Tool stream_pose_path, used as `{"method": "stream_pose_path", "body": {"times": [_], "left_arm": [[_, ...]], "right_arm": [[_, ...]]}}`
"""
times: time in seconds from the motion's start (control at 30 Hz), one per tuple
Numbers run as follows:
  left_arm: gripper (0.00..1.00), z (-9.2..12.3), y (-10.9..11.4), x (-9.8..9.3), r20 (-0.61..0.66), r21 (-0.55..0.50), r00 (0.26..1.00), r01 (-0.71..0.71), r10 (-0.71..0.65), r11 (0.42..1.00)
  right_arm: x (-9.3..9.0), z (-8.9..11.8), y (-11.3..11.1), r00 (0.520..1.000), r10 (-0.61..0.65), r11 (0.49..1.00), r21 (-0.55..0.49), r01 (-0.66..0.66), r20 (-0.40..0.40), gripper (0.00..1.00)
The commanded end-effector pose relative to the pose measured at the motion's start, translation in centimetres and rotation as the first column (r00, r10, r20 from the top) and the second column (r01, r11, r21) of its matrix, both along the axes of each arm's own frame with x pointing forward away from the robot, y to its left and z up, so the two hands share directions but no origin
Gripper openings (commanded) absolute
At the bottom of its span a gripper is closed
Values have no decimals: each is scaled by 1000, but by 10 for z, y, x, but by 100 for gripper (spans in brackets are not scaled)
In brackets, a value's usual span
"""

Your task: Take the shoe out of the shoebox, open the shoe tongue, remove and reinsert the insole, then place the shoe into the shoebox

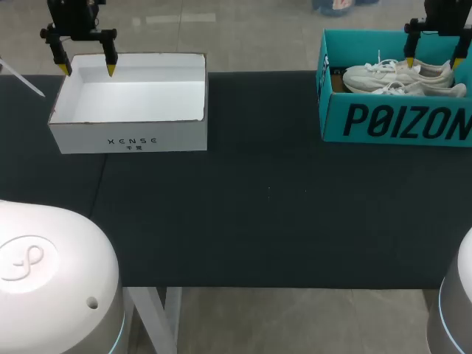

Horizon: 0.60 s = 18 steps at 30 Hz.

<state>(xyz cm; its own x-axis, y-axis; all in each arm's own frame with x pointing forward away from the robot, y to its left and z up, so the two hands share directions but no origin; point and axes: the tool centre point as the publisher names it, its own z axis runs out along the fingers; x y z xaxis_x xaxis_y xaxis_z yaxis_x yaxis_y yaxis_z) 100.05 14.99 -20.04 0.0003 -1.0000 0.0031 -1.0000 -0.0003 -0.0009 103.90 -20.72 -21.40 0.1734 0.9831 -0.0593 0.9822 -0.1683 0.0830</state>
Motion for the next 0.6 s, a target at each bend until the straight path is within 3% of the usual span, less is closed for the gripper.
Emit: {"method": "stream_pose_path", "body": {"times": [0.03,0.23,0.4,0.6], "left_arm": [[100,0,0,0,0,1,1000,0,0,1000],[100,0,0,0,0,1,1000,0,0,1000],[100,0,0,0,0,1,1000,0,0,1000],[100,0,0,0,0,1,1000,0,0,1000]], "right_arm": [[28,-21,-22,999,-35,999,8,35,9,100],[47,-50,-54,991,-129,991,-41,131,32,100],[50,-77,-74,987,-161,986,-39,160,-1,100],[49,-92,-92,987,-162,986,-47,162,-5,100]]}}
